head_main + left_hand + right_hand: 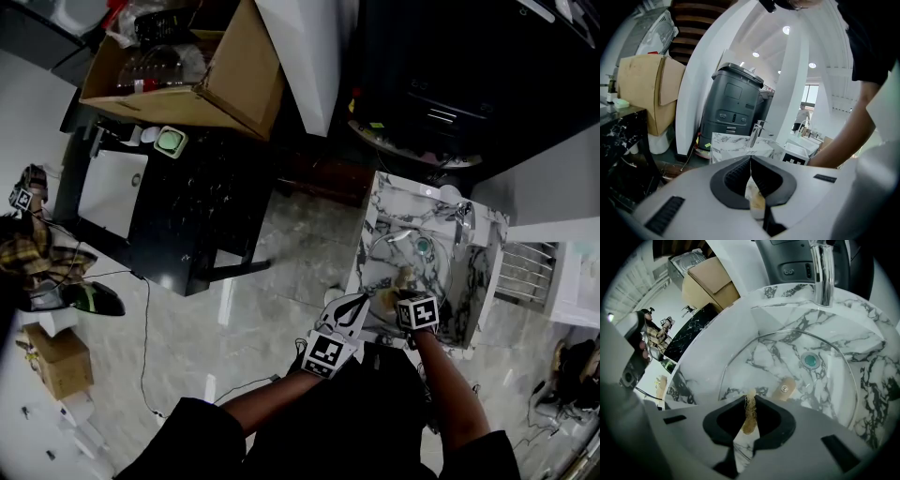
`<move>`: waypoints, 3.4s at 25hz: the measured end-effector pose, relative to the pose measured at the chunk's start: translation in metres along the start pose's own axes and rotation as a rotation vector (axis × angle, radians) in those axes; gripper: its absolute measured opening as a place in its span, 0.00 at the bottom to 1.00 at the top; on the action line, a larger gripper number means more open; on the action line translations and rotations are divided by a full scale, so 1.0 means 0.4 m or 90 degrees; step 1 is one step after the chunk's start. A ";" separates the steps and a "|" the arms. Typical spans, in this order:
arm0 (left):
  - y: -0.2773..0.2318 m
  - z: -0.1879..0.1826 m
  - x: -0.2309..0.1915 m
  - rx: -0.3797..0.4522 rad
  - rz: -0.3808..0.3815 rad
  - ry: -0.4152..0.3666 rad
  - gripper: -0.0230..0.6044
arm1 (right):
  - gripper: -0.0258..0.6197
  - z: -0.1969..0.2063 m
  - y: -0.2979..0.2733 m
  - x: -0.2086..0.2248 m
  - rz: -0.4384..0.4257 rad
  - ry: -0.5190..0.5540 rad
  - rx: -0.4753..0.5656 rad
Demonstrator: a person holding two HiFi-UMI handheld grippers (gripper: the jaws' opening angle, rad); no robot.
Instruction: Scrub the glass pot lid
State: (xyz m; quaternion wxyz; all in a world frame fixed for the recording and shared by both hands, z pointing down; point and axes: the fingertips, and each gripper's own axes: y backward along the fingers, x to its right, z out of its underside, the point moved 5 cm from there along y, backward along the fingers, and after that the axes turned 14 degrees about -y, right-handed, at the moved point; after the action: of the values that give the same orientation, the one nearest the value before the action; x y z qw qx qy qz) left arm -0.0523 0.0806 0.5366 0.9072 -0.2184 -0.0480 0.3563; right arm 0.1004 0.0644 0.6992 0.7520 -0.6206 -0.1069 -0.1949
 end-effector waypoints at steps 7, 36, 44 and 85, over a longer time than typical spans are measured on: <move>0.004 -0.006 -0.027 0.010 -0.001 0.007 0.06 | 0.14 -0.027 -0.023 -0.062 -0.031 0.011 -0.003; -0.012 -0.011 -0.080 -0.004 -0.020 0.029 0.06 | 0.14 -0.158 -0.079 -0.095 -0.014 0.116 0.059; -0.039 -0.014 -0.082 -0.003 -0.040 0.046 0.06 | 0.14 -0.182 -0.085 -0.076 -0.021 0.121 0.062; -0.078 -0.008 -0.078 -0.038 -0.084 0.057 0.06 | 0.14 -0.311 -0.051 0.103 0.038 0.040 0.223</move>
State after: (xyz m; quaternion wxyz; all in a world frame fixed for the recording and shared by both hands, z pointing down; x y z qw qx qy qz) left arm -0.0552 0.0385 0.5493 0.9230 -0.2576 -0.0325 0.2841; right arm 0.1189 -0.0665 0.7082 0.8571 -0.4764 -0.0973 -0.1699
